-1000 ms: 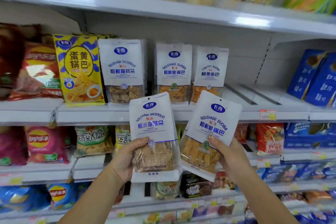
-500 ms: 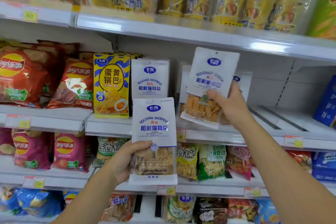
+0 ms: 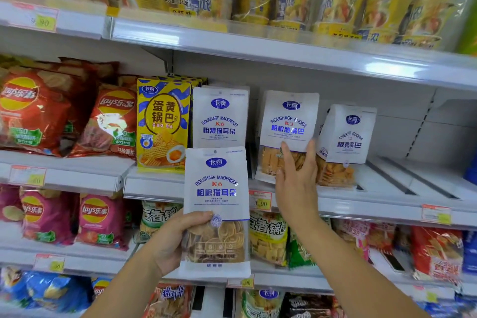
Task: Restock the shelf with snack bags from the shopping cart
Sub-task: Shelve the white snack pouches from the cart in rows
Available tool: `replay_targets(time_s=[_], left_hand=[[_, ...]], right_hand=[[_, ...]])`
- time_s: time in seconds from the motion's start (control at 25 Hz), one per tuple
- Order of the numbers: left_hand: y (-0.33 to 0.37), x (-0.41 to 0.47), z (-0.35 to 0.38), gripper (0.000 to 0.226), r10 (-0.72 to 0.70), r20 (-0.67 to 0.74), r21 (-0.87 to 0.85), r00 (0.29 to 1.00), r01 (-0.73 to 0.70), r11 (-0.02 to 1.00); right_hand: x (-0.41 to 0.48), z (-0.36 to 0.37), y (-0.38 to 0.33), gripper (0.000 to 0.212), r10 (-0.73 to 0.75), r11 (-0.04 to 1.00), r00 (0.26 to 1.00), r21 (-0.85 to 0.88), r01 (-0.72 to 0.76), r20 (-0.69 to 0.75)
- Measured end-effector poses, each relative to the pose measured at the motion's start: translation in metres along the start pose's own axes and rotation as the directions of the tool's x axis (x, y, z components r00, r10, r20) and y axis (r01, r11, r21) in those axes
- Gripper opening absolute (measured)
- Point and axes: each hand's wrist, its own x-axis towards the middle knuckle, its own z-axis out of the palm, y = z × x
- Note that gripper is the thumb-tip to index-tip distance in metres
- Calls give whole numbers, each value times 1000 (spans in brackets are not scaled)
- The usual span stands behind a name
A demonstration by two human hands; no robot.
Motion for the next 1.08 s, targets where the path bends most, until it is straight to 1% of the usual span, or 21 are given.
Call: replay_targets(time_s=[0.08,0.12,0.16,0.24,0.28,0.4,0.48,0.56,0.64,0.76,0.8,0.88,0.92,0.96,1.0,1.08], left_hand=[[0,2,1,54,-7,14,-7,1000,7,1000],[0,3,3,57,-4,17,-6,1000,4,1000],[-1,4,3,60,-2,14,4,1000,2,1000],[0,7,8,59,-2,10,16,1000,2,1000],[-1,9,10,61,-5,7,16,1000,5,1000],[-4,13,18,78,-12,19,19,1000,11,1000],[-6,12,21,84,-11,23,40,1000,10,999],[-5,11,24,86,-9,26,66,1000,7,998],[-5,11,28,82,-5,40,66,999,3,998],[-2,11,38,74,-3,54,84,999,-2,996],[-3,12,42,72,-5,56,88,998,0,996],[-6,12,48,70,-17,49,81,999,13,997],[-8,12,51,67,-21,37,82,999,18,996],[-10,12,53,63,-23,23,86,999,21,996],[-11,12,56,58,-28,17,84,999,27,996],[-10,13,61,54,-21,11,70,1000,20,997]], right_hand=[[6,0,5,68,16,1000,992,5,-17,128],[12,-1,9,70,13,1000,984,0,-13,177],[17,-3,13,71,8,1000,976,-8,-7,219],[23,-4,17,72,8,1000,963,-19,-3,270],[24,-4,18,73,15,1000,959,-6,-14,281],[19,-5,18,75,28,993,955,103,-61,295],[16,-9,18,76,35,980,948,174,-95,317],[16,-13,16,75,48,976,941,186,-116,336],[12,-16,14,72,52,979,936,167,-117,349],[1,-24,13,65,52,972,939,198,-126,341],[-2,-27,15,64,51,969,933,207,-132,356],[-4,-30,19,65,59,965,900,207,-163,433],[-4,-32,21,65,52,964,895,211,-161,444],[-4,-33,22,63,39,963,909,226,-144,415],[-6,-35,22,57,32,957,934,258,-131,356],[-13,-44,16,44,74,909,969,384,-162,234]])
